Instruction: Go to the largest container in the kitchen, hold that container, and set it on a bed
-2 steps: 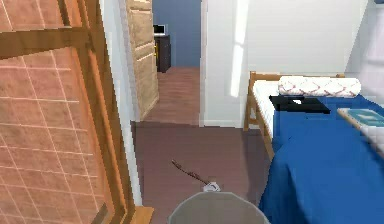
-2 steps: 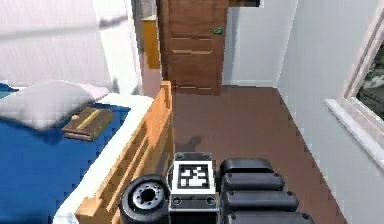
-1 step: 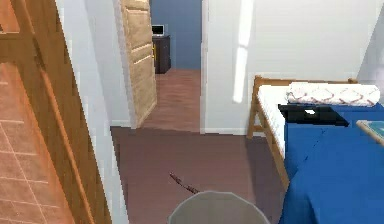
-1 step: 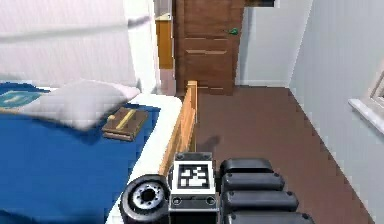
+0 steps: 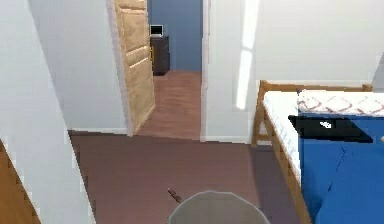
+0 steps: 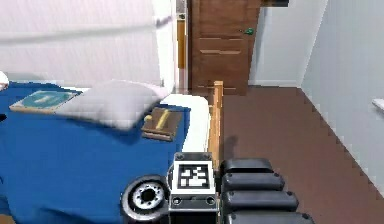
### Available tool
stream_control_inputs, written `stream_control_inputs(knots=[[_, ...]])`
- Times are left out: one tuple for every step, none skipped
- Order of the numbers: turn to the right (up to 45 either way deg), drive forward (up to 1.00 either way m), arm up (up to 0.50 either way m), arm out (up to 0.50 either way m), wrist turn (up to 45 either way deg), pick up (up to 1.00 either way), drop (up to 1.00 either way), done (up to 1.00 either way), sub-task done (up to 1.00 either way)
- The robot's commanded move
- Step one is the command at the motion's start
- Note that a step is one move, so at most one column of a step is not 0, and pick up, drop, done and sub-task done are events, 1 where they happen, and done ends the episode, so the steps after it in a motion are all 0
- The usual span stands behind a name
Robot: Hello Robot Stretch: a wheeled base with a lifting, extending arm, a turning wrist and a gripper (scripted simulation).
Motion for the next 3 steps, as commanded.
stream_control_inputs(knots=[[15.0, 0.0, 0.0, 0.0, 0.0, 0.0, 0.0, 0.0, 0.0], [0.0, 1.0, 0.0, 0.0, 0.0, 0.0, 0.0, 0.0, 0.0], [9.0, 0.0, 0.0, 0.0, 0.0, 0.0, 0.0, 0.0, 0.0]])
